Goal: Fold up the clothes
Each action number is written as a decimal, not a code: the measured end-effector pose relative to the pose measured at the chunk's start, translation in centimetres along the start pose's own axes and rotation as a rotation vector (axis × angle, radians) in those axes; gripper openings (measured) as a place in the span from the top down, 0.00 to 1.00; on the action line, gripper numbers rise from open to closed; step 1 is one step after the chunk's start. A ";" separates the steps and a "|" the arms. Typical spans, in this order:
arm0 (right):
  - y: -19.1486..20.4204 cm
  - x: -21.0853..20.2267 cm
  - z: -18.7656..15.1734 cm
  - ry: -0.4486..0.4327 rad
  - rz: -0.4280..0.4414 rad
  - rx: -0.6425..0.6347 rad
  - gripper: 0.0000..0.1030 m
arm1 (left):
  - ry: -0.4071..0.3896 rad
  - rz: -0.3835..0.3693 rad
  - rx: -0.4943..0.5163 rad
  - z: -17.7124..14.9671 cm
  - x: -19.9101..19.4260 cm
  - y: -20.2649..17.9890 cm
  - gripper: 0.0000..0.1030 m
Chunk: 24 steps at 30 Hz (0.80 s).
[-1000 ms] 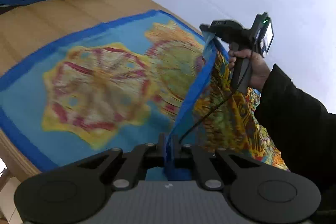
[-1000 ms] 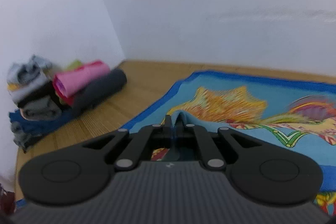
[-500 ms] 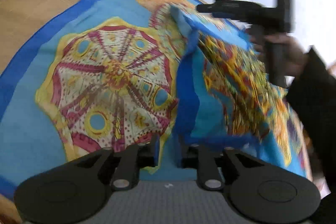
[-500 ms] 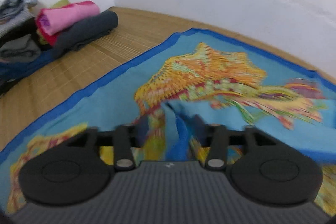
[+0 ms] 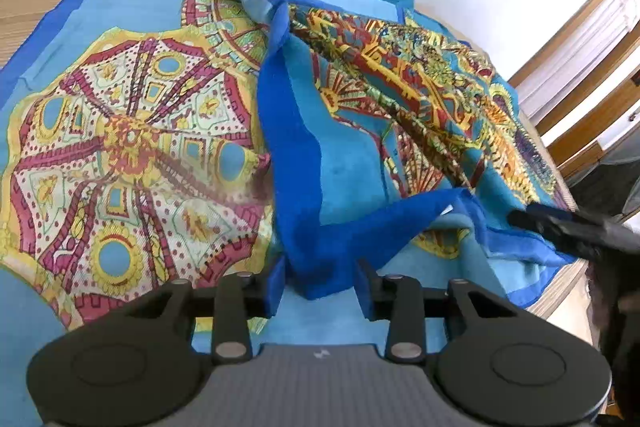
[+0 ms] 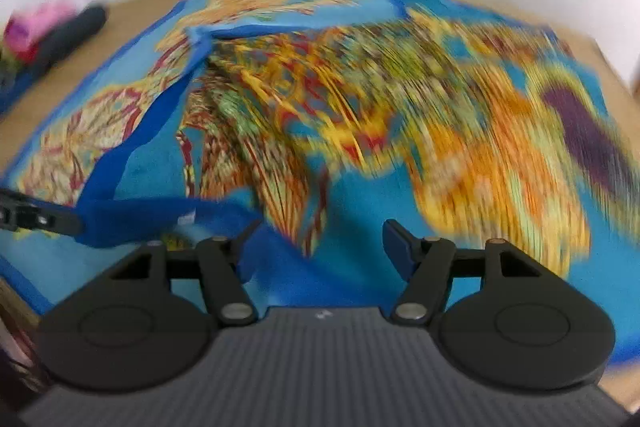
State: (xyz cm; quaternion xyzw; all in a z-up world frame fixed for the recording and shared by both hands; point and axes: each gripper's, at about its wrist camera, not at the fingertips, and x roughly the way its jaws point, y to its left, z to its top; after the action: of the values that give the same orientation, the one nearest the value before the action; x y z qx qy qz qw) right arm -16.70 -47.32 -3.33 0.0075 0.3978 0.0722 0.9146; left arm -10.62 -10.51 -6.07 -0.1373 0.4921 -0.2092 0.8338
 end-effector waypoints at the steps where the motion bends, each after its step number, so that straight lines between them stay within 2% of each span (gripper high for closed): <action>1: 0.4 -0.3 -0.6 -0.009 0.016 -0.016 0.36 | 0.000 -0.003 -0.013 0.1 0.2 -0.1 0.61; 3: 2.3 -0.2 -1.0 -0.018 0.045 -0.123 0.36 | 0.001 -0.010 -0.038 0.3 0.5 -0.3 0.56; 7: 7.0 1.0 -0.6 -0.049 0.139 -0.445 0.36 | 0.002 -0.024 -0.088 0.7 1.2 -0.8 0.56; 8: 7.8 1.5 -0.4 -0.053 0.156 -0.510 0.36 | 0.002 -0.028 -0.100 0.8 1.4 -0.9 0.61; 9: 8.5 2.0 -0.3 -0.052 0.170 -0.565 0.36 | 0.003 -0.027 -0.110 0.9 1.6 -1.1 0.85; 10: 9.1 2.5 -0.1 -0.052 0.183 -0.619 0.36 | -0.007 -0.032 -0.115 1.0 1.4 -1.3 0.94; 12: 9.7 3.4 0.2 -0.047 0.203 -0.687 0.36 | -0.048 -0.061 -0.121 1.0 0.4 -1.9 0.93; 16: 10.1 3.6 0.3 -0.062 0.231 -0.735 0.36 | -0.124 -0.084 -0.127 1.1 -2.3 -2.5 0.94; 19: 10.9 3.7 0.3 -0.092 0.253 -0.770 0.36 | -0.138 -0.067 -0.130 1.2 -3.0 -2.7 0.94; 24: 13.8 4.5 -0.5 -0.152 0.303 -0.905 0.36 | -0.125 -0.031 -0.139 1.0 -2.7 -2.6 0.93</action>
State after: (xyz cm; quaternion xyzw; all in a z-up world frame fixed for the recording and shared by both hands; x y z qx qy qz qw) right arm -15.79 -33.05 -5.99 -0.3281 0.2527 0.3699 0.8317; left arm -11.46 -11.50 -2.43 -0.2154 0.4504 -0.1783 0.8479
